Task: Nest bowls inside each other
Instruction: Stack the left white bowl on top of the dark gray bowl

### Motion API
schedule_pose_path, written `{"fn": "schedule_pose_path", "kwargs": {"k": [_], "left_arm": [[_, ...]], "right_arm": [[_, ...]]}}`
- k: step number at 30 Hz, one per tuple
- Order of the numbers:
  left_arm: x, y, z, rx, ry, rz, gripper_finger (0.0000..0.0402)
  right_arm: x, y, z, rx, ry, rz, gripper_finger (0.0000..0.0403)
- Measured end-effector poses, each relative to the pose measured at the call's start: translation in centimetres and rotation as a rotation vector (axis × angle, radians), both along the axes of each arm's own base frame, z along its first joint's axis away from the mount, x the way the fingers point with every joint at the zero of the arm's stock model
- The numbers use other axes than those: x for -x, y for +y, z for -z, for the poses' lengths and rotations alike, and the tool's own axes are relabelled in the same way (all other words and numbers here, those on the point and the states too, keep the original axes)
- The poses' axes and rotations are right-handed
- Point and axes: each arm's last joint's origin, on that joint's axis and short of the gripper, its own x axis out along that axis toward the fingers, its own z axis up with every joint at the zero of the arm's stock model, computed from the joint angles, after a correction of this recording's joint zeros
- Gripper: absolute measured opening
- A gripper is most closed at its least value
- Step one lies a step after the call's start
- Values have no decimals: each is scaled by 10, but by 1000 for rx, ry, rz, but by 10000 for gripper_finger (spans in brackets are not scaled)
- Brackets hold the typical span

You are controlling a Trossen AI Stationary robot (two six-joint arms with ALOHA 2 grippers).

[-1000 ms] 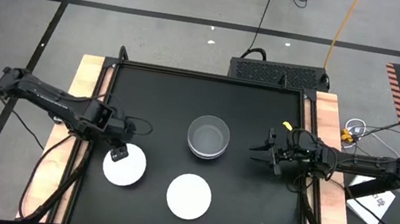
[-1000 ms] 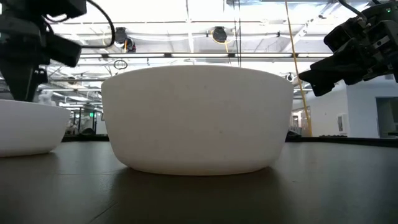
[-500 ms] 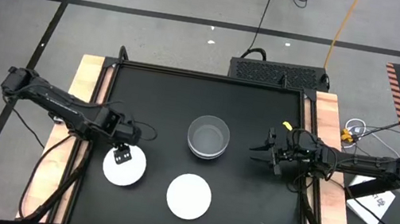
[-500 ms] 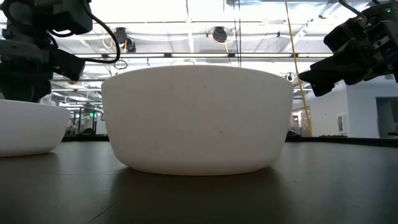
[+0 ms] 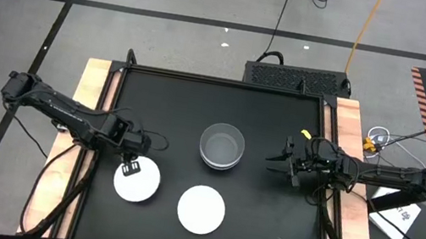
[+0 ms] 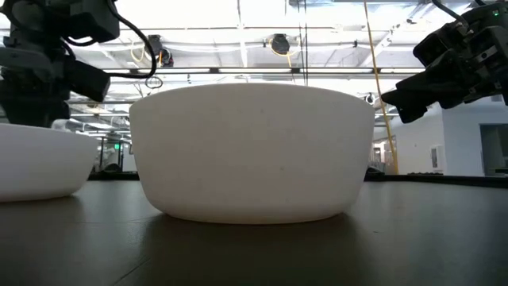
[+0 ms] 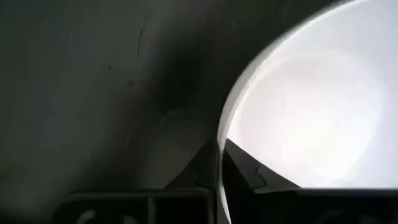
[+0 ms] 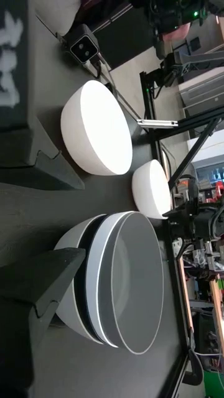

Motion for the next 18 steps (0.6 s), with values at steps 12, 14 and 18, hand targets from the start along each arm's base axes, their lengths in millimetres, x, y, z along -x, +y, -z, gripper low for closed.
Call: {"fn": "schedule_pose_path", "kwargs": {"k": [12, 14, 18], "left_arm": [[-9, -1, -6, -12, -116, 82, 5], [-10, -1, -10, -12, -142, 93, 5], [-13, -1, -16, -46, -186, 111, 4]], "right_arm": [[0, 0, 0, -6, 1, 1, 153], [0, 0, 0, -8, 1, 1, 153], [0, 0, 0, -8, 2, 1, 153]]}}
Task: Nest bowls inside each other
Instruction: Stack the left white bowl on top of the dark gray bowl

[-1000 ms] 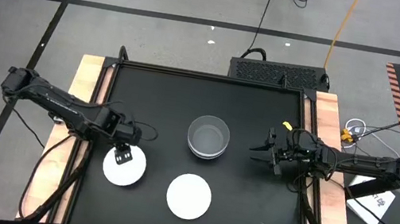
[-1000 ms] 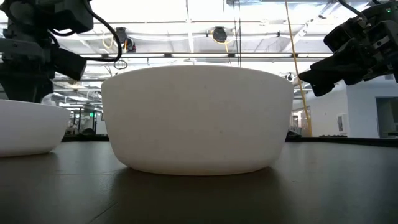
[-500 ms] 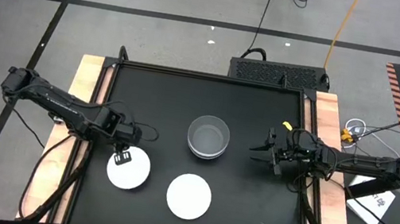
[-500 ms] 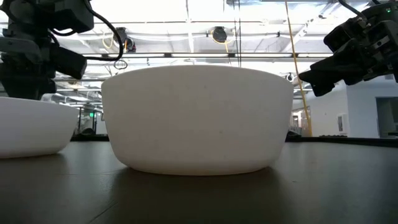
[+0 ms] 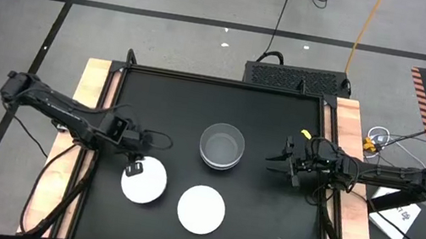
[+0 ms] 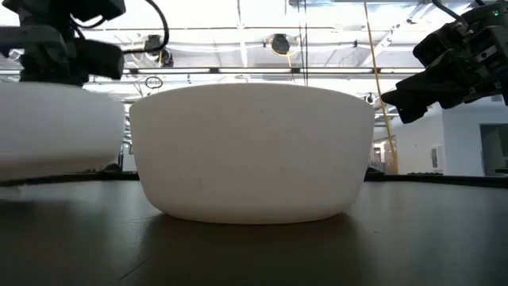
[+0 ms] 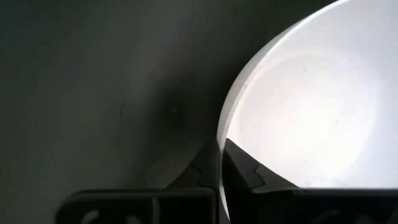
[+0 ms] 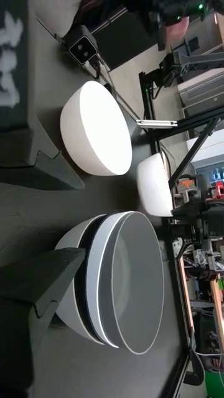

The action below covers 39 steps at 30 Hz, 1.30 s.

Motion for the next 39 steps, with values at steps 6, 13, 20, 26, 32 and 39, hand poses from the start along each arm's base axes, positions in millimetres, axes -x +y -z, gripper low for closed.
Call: {"fn": "schedule_pose_path", "kwargs": {"k": [6, 13, 20, 26, 32, 39], "left_arm": [[-8, 1, -19, -59, -177, 30, 3], [-18, 0, -46, -140, -510, 134, 2], [-22, 2, -58, -277, -641, 176, 1], [-22, 3, -60, -315, -658, 184, 1], [-10, 8, -69, -381, -685, 167, 2], [10, 20, -61, -380, -702, 91, 2]], "right_arm": [[0, 0, 0, 1, 0, 0, 153], [0, 0, 0, 3, -2, 0, 153], [0, 0, 0, 2, 1, -2, 153], [0, 0, 2, -3, 17, -3, 153], [0, 0, 2, -4, 17, -3, 153], [0, 0, 2, -7, 17, -3, 153]]}}
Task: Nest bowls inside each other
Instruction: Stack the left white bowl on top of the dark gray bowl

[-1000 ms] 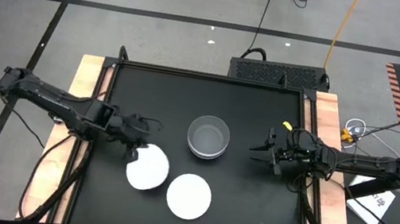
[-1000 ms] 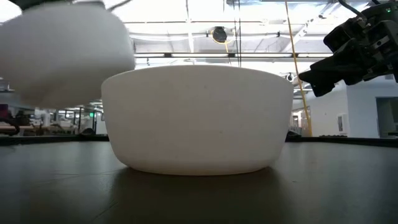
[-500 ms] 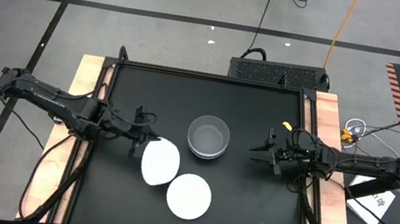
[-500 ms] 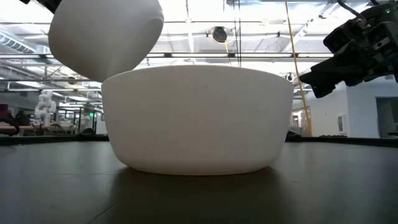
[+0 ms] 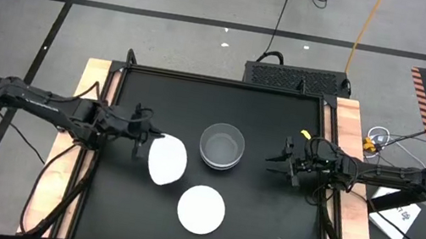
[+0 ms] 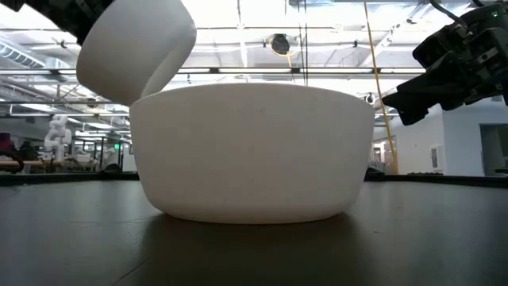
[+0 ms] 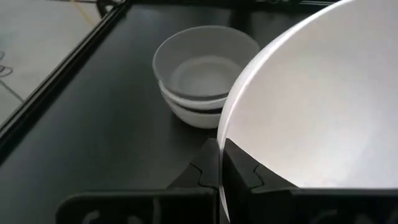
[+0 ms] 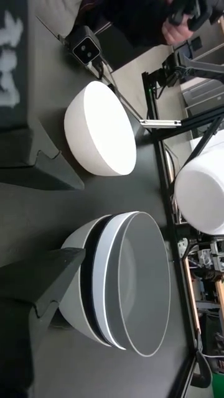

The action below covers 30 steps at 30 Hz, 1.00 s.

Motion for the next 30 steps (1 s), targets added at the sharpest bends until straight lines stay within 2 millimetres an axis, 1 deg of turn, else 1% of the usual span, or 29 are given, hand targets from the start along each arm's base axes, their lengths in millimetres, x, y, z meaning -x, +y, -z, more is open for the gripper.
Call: {"fn": "schedule_pose_path", "kwargs": {"k": [9, 18, 21, 26, 30], "left_arm": [[16, 8, 32, 53, -60, -51, 2], [22, 13, 60, 49, -168, -68, 3], [21, 17, 59, 35, -222, -79, 2], [17, 26, 46, 9, -346, -17, 3], [14, 36, 33, -13, -372, -17, 2]], "right_arm": [[0, 0, 0, -8, 1, 0, 153], [0, 0, 0, -8, 1, 0, 153], [0, 0, 0, -7, 1, 0, 153], [0, 0, -1, -6, -8, 0, 153], [0, 0, -2, 1, -22, 0, 153]]}}
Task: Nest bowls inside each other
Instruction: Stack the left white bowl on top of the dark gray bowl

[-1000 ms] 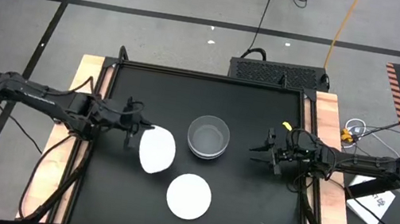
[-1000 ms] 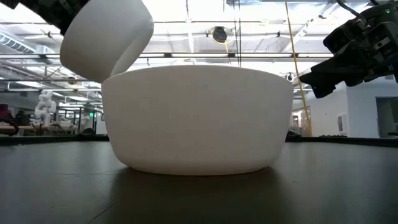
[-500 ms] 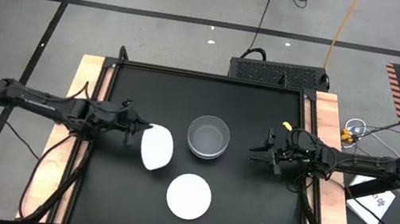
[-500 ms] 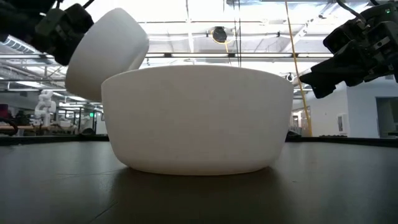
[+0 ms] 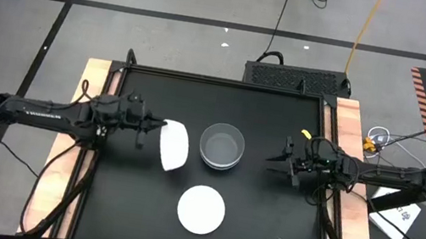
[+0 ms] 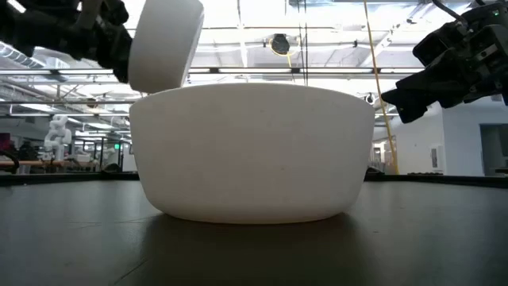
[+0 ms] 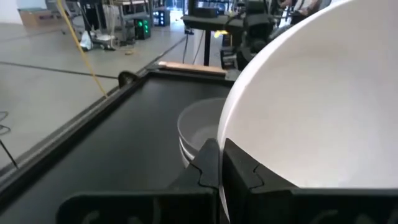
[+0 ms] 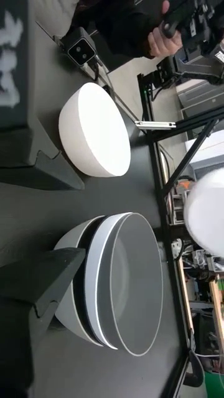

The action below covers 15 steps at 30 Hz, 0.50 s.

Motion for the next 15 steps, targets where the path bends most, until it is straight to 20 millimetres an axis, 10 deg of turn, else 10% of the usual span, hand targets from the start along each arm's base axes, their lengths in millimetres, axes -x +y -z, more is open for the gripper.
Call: {"fn": "schedule_pose_path", "kwargs": {"k": [15], "left_arm": [[-85, 79, -53, 58, 78, 159, 1]], "right_arm": [[0, 0, 0, 14, -4, -1, 153]]}}
